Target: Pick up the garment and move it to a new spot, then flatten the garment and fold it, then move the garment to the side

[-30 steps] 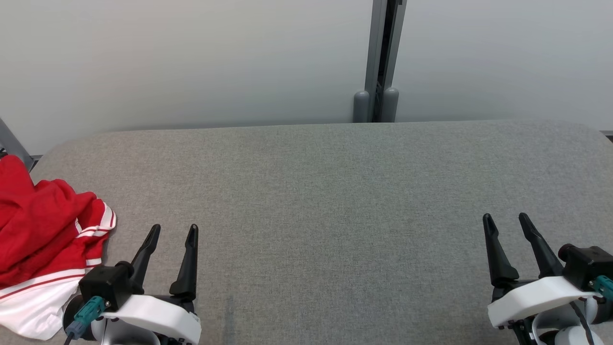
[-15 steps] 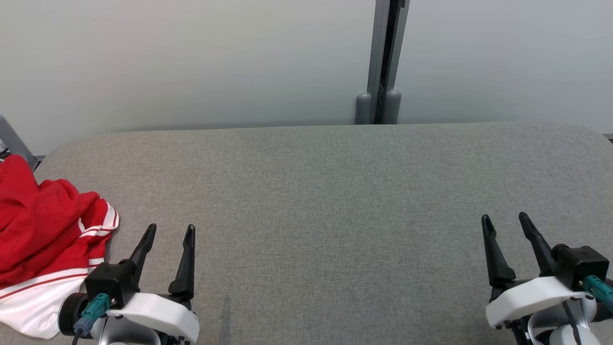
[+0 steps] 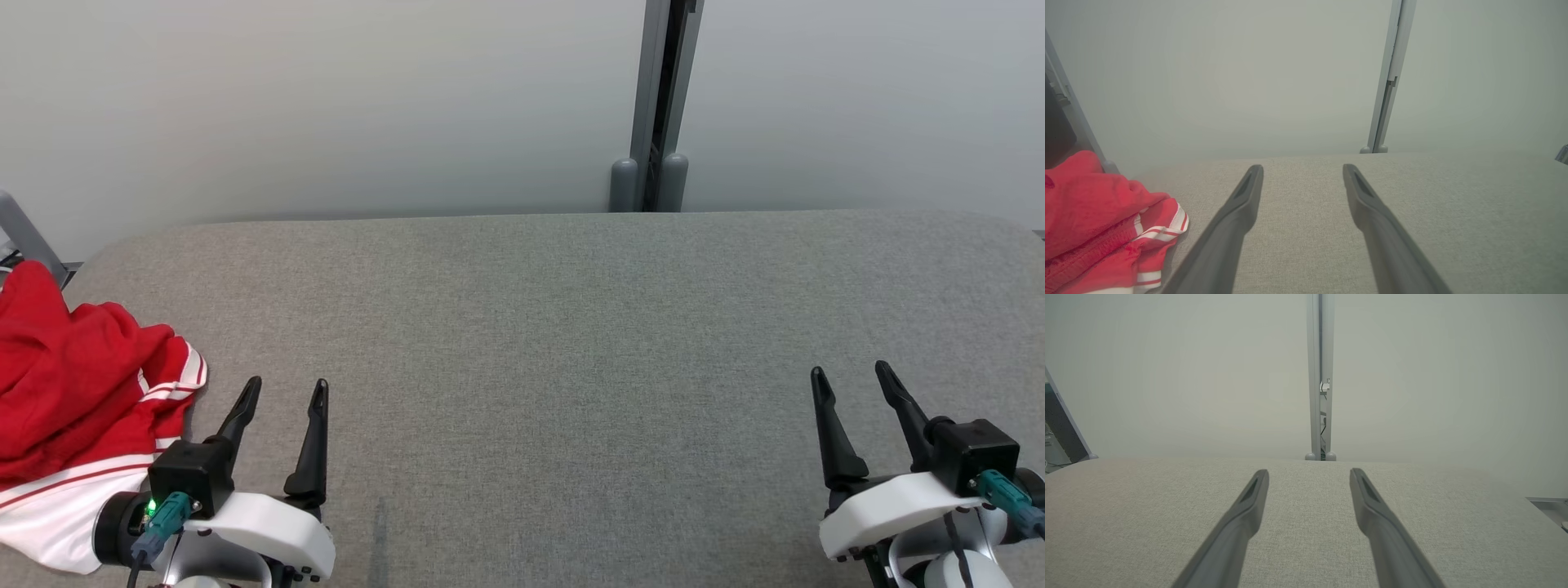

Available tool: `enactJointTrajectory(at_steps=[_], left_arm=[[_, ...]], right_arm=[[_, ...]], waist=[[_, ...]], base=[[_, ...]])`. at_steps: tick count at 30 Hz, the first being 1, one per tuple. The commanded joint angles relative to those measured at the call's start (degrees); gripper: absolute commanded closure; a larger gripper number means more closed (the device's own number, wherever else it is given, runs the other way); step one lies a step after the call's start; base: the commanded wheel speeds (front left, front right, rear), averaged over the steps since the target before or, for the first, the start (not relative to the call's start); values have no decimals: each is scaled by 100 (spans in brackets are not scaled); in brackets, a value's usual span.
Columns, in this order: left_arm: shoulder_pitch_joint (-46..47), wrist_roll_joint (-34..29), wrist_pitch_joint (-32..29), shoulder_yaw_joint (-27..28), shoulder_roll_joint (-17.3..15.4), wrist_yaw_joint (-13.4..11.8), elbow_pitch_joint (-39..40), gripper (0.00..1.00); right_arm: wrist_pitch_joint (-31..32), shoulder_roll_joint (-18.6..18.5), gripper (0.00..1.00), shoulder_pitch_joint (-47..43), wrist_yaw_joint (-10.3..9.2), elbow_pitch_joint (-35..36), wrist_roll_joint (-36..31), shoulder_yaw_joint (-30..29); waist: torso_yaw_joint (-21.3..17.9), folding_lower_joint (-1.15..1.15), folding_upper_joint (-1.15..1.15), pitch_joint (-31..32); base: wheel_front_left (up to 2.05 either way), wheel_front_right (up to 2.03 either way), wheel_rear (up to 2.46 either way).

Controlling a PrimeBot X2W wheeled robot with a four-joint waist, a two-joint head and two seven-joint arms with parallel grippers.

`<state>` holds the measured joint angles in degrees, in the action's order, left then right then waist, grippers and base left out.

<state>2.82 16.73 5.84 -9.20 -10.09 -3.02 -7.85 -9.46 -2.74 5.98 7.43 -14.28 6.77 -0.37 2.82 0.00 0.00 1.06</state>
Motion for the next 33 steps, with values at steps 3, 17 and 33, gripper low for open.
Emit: enactJointTrajectory(at_steps=[3,17,33], left_arm=[[117,-55,28,21,-43,-19,-30,0],[156,62,48,-21,-50,-38,-56,0],[401,209,204,11,37,-85,-127,0]], right_arm=[[-60,-34,0,63,10,-44,-62,1],[-60,-33,0,77,10,-63,84,-29],[50,-31,0,114,10,205,-36,-13]], waist=[[12,0,0,3],[36,0,0,-18],[1190,0,0,-202]], base=[[0,0,0],[0,0,0],[0,0,0]])
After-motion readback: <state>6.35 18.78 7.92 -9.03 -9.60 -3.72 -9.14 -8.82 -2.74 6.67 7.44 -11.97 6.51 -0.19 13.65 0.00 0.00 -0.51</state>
